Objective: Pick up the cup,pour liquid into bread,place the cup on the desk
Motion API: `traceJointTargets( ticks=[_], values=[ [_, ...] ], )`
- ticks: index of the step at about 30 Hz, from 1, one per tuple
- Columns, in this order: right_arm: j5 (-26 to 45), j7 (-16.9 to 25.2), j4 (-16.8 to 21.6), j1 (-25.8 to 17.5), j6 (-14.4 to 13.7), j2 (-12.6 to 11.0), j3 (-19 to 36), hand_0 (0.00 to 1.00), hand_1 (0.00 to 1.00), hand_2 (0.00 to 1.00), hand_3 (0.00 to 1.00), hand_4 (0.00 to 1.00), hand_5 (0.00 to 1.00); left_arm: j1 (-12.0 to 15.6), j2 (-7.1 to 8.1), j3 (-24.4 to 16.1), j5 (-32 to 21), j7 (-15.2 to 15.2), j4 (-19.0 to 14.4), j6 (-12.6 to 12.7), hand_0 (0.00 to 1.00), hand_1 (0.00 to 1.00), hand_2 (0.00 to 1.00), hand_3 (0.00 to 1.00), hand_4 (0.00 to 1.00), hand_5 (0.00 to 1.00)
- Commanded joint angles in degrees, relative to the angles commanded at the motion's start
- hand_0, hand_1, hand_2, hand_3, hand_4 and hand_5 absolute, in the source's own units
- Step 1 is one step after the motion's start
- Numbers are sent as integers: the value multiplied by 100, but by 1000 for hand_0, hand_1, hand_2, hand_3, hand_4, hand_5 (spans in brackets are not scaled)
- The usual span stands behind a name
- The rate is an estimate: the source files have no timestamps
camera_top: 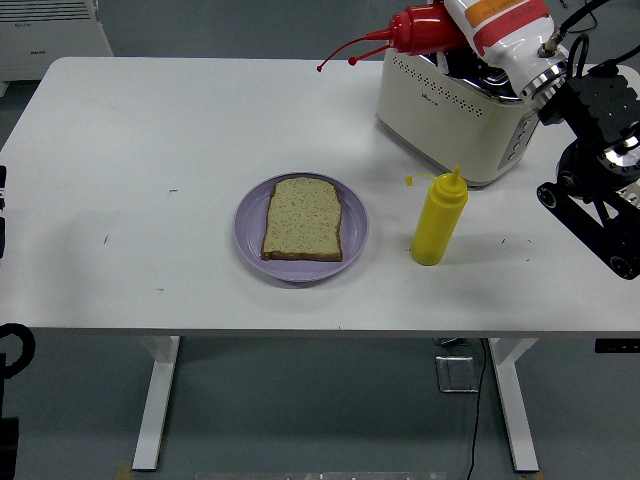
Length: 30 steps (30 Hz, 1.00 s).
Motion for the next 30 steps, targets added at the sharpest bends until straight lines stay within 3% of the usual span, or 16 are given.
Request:
traceJointTargets(
  ticks=[3,12,18,24,30],
  values=[
    [0,-35,106,-201,-120,38,191,135,118,279,363,738,149,5,0,0,-1,-1,1,1,786,743,735,683,566,998],
    [2107,384,770,-1006,-234,8,1108,124,118,279,364,738,149,23,0,6,-5,3,-1,9,787,743,734,683,567,998],
    [3597,937,1002,-1521,362,-12,1786,103,111,269,358,741,151,14,0,48,-9,4,4,8,787,743,734,683,567,998],
    [5049,1100,991,-1995,928,8,2545,86,98,258,349,742,155,30,0,64,-10,4,4,12,787,743,734,683,567,998],
    [6464,1124,967,-2367,1136,32,3006,79,92,249,341,746,166,43,0,88,-10,3,6,15,787,743,734,683,567,998]
  ],
)
